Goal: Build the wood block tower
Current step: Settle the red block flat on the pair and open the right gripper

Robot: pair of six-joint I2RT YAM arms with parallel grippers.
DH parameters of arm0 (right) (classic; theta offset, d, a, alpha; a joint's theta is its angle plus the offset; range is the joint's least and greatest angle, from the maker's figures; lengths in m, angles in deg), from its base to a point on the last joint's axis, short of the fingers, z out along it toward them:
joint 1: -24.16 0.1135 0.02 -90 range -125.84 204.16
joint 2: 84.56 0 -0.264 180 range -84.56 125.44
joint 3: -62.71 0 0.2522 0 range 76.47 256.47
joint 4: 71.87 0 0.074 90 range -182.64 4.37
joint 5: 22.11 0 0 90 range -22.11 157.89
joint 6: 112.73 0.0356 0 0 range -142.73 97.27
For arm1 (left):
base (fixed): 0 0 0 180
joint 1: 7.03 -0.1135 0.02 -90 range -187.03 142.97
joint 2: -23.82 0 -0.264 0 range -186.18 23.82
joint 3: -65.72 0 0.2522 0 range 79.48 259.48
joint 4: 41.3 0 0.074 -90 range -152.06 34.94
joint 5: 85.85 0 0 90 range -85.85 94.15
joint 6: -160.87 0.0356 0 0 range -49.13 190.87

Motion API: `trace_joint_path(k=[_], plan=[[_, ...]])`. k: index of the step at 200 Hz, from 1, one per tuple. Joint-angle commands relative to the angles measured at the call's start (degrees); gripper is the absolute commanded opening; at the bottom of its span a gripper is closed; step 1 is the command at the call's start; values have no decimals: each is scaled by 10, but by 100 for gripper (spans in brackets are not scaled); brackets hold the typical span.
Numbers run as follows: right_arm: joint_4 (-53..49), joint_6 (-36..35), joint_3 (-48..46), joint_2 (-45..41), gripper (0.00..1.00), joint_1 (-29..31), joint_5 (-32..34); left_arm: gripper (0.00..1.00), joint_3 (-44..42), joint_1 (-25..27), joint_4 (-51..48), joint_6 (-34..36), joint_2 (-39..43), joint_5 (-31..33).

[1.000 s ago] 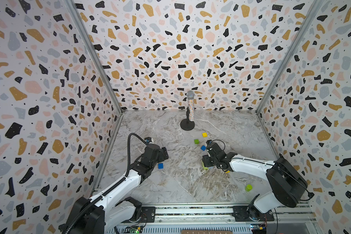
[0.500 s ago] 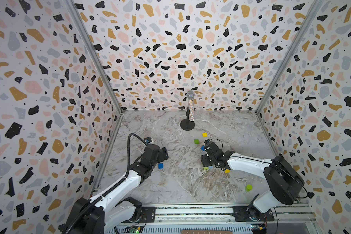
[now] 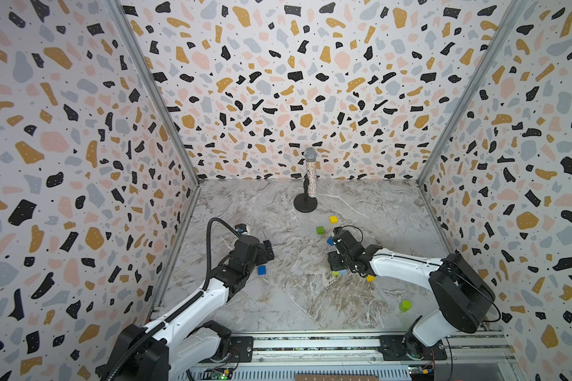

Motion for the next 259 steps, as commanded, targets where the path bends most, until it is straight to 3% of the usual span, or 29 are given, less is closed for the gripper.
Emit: trace_joint_path(k=[1,259], plan=[[-22,7,15,-29,53,3,11,100,-5,2,19,9,2,3],[-11,15,-11,-29,53,10,12,100,-6,2,13,9,3,7]])
